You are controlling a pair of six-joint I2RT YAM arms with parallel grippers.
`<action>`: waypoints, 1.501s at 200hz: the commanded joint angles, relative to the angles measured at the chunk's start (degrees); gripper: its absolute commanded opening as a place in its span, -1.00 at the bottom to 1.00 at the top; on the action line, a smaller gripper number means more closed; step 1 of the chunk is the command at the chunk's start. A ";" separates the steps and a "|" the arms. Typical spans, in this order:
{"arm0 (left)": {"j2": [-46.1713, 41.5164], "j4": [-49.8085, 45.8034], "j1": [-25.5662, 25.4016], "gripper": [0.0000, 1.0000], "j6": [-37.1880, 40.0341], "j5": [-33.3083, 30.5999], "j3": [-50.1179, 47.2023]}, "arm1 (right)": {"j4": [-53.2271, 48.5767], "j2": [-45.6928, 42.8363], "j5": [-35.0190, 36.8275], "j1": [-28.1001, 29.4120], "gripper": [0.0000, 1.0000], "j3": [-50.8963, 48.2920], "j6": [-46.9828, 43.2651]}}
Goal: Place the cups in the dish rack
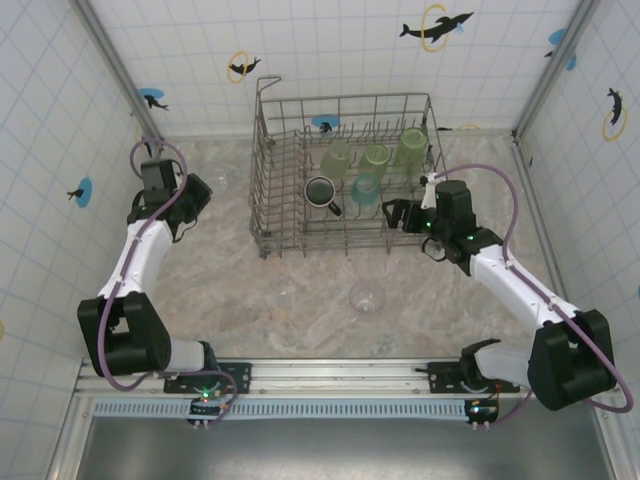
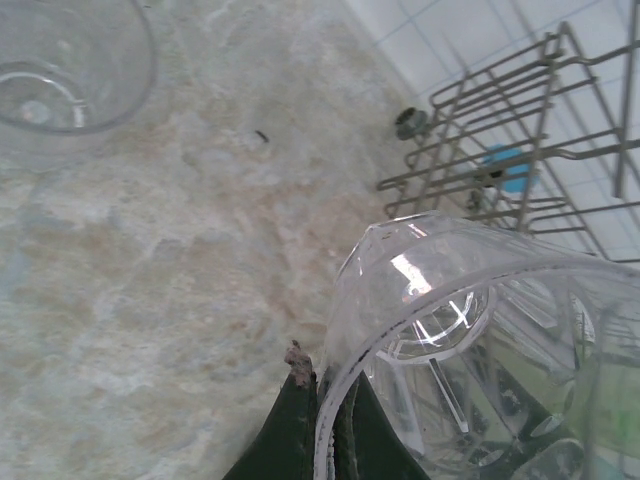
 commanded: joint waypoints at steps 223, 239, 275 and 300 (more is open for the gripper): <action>-1.70 27.20 -1.90 -1.00 -18.88 27.53 2.89 | 1.52 3.26 3.37 4.15 0.99 4.51 2.35; -0.99 28.02 -3.85 -1.00 -19.20 27.47 2.97 | 2.25 3.66 2.26 4.22 0.99 4.91 2.96; 1.53 29.90 -7.83 -1.00 -20.26 27.83 4.00 | 6.06 4.10 -1.73 3.97 0.99 5.47 4.43; 2.92 31.52 -9.89 -1.00 -21.38 27.66 3.93 | 10.12 4.38 -6.08 3.67 0.99 6.14 5.46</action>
